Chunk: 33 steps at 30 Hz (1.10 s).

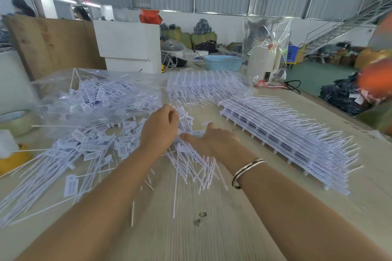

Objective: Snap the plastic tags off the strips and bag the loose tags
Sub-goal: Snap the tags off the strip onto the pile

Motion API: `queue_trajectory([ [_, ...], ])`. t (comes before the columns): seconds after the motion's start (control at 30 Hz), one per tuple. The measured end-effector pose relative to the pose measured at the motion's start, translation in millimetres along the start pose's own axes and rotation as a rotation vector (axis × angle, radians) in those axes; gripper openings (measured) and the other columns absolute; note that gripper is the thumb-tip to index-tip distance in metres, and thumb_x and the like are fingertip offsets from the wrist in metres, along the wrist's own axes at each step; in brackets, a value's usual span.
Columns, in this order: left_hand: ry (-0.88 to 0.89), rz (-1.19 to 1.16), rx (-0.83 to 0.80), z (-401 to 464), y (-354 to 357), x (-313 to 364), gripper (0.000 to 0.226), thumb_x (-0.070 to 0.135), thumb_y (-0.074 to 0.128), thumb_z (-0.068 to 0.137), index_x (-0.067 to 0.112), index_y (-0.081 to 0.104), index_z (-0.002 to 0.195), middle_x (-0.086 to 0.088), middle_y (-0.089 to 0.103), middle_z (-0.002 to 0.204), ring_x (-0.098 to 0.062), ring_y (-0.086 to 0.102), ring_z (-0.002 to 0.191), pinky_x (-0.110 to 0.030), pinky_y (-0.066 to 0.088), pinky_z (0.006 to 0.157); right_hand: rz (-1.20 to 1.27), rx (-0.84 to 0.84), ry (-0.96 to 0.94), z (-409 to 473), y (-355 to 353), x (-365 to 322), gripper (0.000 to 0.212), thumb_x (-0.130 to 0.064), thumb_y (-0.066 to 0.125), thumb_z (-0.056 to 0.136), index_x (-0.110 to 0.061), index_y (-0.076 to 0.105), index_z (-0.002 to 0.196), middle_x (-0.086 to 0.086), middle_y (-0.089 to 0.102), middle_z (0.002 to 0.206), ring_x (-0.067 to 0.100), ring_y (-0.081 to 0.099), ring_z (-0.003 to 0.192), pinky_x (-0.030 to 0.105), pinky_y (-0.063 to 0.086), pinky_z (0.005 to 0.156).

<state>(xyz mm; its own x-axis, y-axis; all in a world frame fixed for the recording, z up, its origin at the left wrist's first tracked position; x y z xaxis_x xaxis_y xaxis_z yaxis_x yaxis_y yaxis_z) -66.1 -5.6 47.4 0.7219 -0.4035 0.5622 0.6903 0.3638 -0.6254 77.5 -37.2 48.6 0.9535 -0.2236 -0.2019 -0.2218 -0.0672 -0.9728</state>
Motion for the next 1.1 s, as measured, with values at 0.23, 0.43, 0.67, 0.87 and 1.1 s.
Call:
queue_trajectory([
  [0.23, -0.088, -0.102, 0.013, -14.5, -31.9, -19.0, 0.015, 0.028, 0.043, 0.098, 0.022, 0.053, 0.089, 0.005, 0.055, 0.074, -0.012, 0.052, 0.064, -0.027, 0.037, 0.054, -0.01, -0.069, -0.037, 9.0, 18.8, -8.2, 0.106, -0.061, 0.055, 0.082, -0.009, -0.01, 0.15, 0.017, 0.044, 0.14, 0.034, 0.051, 0.12, 0.04, 0.045, 0.083],
  [0.43, -0.132, -0.001, -0.138, -26.2, -33.4, -29.1, 0.009, 0.023, 0.048, 0.094, 0.025, 0.054, 0.087, 0.007, 0.06, 0.08, -0.012, 0.057, 0.069, -0.03, 0.044, 0.059, 0.251, -0.125, -0.065, -3.2, 2.8, 1.9, 0.083, -0.028, 0.053, 0.093, 0.0, -0.004, 0.147, 0.014, 0.059, 0.098, 0.02, 0.061, 0.07, 0.025, 0.046, 0.052],
  [0.67, -0.259, 0.25, -0.254, -21.0, -39.3, -36.6, 0.022, 0.037, 0.048, 0.093, 0.023, 0.054, 0.109, -0.002, 0.057, 0.116, -0.025, 0.051, 0.11, -0.042, 0.044, 0.093, 0.751, -0.029, -0.109, -6.9, -6.2, 7.7, 0.055, -0.009, 0.042, 0.095, -0.012, 0.025, 0.147, 0.007, 0.047, 0.102, 0.009, 0.042, 0.054, 0.019, 0.033, 0.042],
  [0.87, -0.26, 0.222, -0.165, -22.1, -47.5, -38.0, 0.015, 0.037, 0.041, 0.094, 0.027, 0.051, 0.1, -0.002, 0.061, 0.109, -0.026, 0.053, 0.104, -0.039, 0.042, 0.088, 0.808, 0.024, -0.293, -8.2, -9.4, -34.7, 0.072, -0.011, 0.037, 0.095, -0.024, -0.004, 0.152, 0.006, 0.06, 0.112, 0.011, 0.041, 0.048, 0.02, 0.035, 0.04],
  [1.1, -0.342, 0.293, -0.209, -27.1, -53.3, -42.1, 0.032, 0.013, 0.047, 0.086, 0.024, 0.061, 0.113, -0.002, 0.06, 0.12, -0.026, 0.053, 0.109, -0.041, 0.043, 0.095, 0.09, -0.227, -0.439, -7.4, 11.0, -61.6, 0.101, -0.065, 0.042, 0.088, -0.012, -0.02, 0.147, 0.017, 0.061, 0.12, 0.013, 0.047, 0.061, 0.027, 0.034, 0.05],
])
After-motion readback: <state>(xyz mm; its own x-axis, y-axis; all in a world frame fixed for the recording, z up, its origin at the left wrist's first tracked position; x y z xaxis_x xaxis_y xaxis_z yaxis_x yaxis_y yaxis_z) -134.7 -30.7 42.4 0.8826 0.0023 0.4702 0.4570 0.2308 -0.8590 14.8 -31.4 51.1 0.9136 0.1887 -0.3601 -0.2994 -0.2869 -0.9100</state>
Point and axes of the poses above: each hand's wrist, its own z-axis towards the middle knuckle, its own y-axis out of the palm, x = y × z, the point moved 1 cm from there along z, towards the middle knuckle
